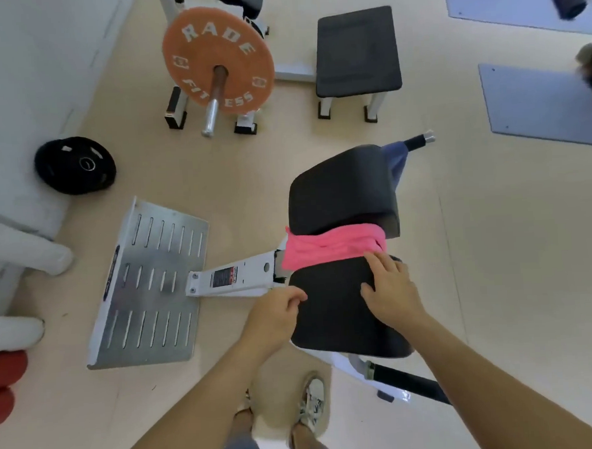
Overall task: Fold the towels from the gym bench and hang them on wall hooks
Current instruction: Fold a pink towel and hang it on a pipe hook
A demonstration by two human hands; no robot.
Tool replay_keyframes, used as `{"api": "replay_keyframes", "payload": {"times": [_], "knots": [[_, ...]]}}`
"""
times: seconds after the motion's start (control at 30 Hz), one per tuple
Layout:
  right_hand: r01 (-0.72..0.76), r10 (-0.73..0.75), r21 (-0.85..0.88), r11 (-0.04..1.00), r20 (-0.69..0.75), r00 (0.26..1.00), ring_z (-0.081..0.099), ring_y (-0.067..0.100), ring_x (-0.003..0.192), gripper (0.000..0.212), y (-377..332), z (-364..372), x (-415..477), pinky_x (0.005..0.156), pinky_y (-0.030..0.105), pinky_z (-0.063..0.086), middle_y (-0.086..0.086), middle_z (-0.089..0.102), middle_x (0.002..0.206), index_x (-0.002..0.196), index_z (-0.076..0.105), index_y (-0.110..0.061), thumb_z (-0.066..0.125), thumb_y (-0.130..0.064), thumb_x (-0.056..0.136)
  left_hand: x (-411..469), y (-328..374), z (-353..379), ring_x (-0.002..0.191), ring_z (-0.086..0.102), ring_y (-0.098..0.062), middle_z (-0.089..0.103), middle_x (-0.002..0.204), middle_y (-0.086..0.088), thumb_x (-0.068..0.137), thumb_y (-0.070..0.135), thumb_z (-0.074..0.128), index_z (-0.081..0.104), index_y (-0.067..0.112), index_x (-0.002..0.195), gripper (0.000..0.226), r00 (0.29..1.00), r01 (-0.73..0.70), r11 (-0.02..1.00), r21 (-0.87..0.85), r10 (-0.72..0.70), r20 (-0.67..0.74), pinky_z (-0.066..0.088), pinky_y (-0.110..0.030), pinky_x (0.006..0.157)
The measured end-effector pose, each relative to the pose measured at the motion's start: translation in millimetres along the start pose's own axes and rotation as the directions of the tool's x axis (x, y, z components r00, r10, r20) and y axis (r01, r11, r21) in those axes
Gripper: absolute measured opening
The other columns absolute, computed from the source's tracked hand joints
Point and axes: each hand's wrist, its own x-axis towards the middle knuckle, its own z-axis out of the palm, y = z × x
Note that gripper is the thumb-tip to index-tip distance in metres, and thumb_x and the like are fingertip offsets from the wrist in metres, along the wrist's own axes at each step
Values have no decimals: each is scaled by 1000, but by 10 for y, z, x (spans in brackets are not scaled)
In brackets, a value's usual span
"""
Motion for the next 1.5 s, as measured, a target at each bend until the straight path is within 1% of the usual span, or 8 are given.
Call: {"api": "replay_keyframes", "payload": {"times": [0.3, 0.5, 0.73, 0.9, 1.1, 1.27, 1.37, 1.5], "knots": [[-175, 190, 104, 979, -151, 970, 35, 28, 129, 41, 65, 162, 706, 101, 51, 34, -1, 48, 140, 134, 44, -25, 36, -29, 94, 872, 510, 373, 112, 56, -12, 64, 122, 4, 96, 16, 46, 62, 18, 122, 30, 996, -61, 997, 38, 63, -69, 38, -18, 90], [-325, 382, 331, 886, -124, 916, 62, 21, 91, 47, 93, 180, 935, 92, 43, 42, -6, 66, 94, 121, 45, -33, 44, -24, 75, 1627, 535, 816, 110, 59, -20, 64, 122, 1, 93, 24, 52, 60, 21, 124, 32, 995, -70, 994, 80, 75, -60, 49, -38, 93], [-302, 356, 298, 905, -143, 924, 56, 16, 83, 21, 137, 213, 954, 87, 40, 44, -8, 65, 90, 91, 64, -31, 47, -23, 82, 1859, 557, 923, 85, 59, -24, 65, 89, 0, 89, 31, 54, 72, 22, 91, 20, 986, -52, 959, 278, 94, -140, 49, -41, 67], [-278, 350, 446, 851, -85, 933, 56, 21, 101, 41, 201, 172, 968, 96, 44, 44, -5, 56, 114, 121, 43, -28, 54, -26, 82, 1893, 679, 931, 82, 62, -26, 65, 89, -3, 86, 26, 54, 67, 20, 90, 15, 984, -89, 899, 430, 146, -102, 48, -37, 66], [-121, 111, 632, 766, 55, 992, 60, 31, 103, 27, 516, 53, 1230, 83, 35, 47, 11, 65, 110, 112, 59, -8, 55, -12, 86, 1763, 930, 912, 68, 57, -22, 61, 69, 2, 77, 22, 62, 68, 22, 72, 8, 990, 47, 911, 409, 13, -144, 36, -26, 59], [86, -109, 729, 679, -16, 994, 59, 16, 78, 17, 713, -70, 1001, 75, 34, 49, -5, 65, 79, 82, 65, -24, 57, -10, 83, 1210, 1098, 895, 69, 54, -19, 56, 58, 3, 75, 23, 64, 57, 20, 54, 22, 938, 68, 978, 196, 4, -345, 40, -32, 62], [224, -295, 671, 706, -9, 956, 54, 12, 72, 17, 861, -436, 714, 72, 34, 47, -11, 57, 73, 74, 54, -29, 54, -15, 83, 643, 1457, 875, 72, 56, -9, 61, 64, 14, 76, 19, 71, 62, 30, 58, 22, 901, 57, 998, 30, -38, -431, 41, -25, 67], [460, -562, 503, 732, 64, 825, 59, 19, 84, 9, 824, -913, 388, 79, 43, 52, -1, 62, 88, 93, 57, -16, 52, -17, 86, 71, 1780, 810, 62, 58, -8, 62, 58, 15, 71, 11, 74, 68, 27, 58, 22, 880, -16, 961, -276, -118, -460, 47, -26, 66]]}}
